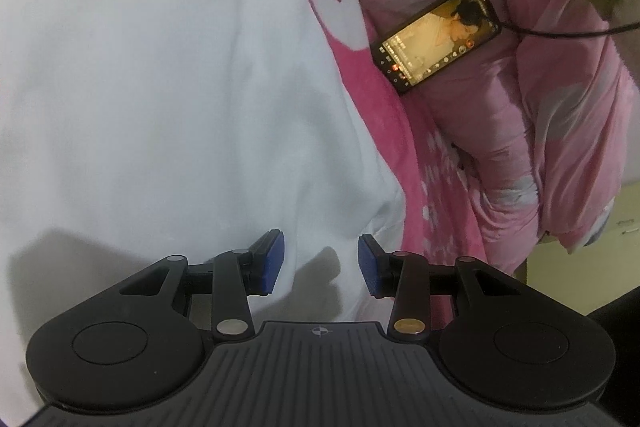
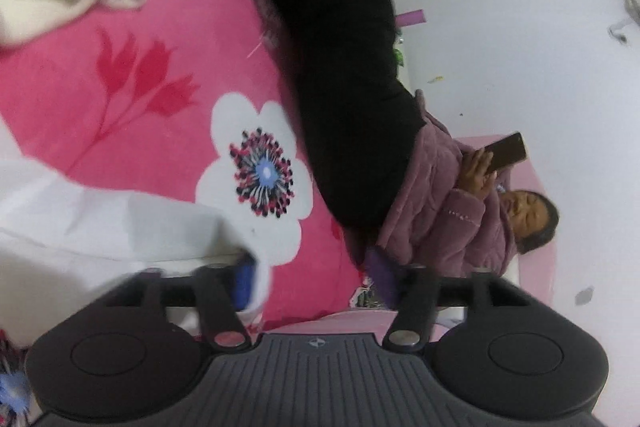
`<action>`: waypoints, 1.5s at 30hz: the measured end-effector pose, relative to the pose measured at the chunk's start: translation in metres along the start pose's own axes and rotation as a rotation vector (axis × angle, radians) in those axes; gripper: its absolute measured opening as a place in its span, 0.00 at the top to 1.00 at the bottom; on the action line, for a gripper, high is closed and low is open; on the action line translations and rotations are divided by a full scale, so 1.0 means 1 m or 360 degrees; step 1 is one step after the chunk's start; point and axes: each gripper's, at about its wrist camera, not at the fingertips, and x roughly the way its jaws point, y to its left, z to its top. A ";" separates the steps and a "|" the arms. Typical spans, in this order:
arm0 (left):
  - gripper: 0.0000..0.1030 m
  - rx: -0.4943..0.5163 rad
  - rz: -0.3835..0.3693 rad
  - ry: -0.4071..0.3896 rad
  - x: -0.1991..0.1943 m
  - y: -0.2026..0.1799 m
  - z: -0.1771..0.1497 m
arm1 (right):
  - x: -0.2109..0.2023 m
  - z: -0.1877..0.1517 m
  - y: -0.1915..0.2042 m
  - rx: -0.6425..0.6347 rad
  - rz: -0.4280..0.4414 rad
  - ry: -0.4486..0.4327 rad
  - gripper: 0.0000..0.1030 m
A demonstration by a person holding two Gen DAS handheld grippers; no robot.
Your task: Fold clothes
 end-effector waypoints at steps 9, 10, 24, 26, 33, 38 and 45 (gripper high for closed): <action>0.60 0.0046 0.0021 0.0009 -0.001 -0.004 -0.005 | -0.081 -0.041 -0.061 0.0449 0.0049 -0.0296 0.19; 0.60 0.0051 0.0025 0.0015 -0.001 -0.004 -0.005 | -0.086 -0.047 -0.062 0.0442 0.0033 -0.0320 0.15; 0.58 0.0083 0.0090 0.0035 0.001 -0.015 -0.006 | -0.116 -0.097 0.046 -0.0890 -0.0418 -0.0556 0.05; 0.58 0.0085 0.0089 0.0035 0.001 -0.015 -0.006 | -0.132 -0.117 0.062 -0.1118 -0.0527 -0.0683 0.00; 0.58 0.0083 0.0063 0.0031 -0.001 -0.011 -0.005 | -0.210 -0.156 0.033 -0.0680 -0.0008 -0.0739 0.00; 0.58 0.0056 0.0033 0.0019 -0.006 -0.004 -0.009 | -0.242 -0.210 0.028 -0.0057 0.0938 -0.0551 0.02; 0.58 0.0040 0.0026 0.0004 -0.009 -0.001 -0.013 | -0.197 -0.302 0.108 0.0713 0.1988 0.0229 0.39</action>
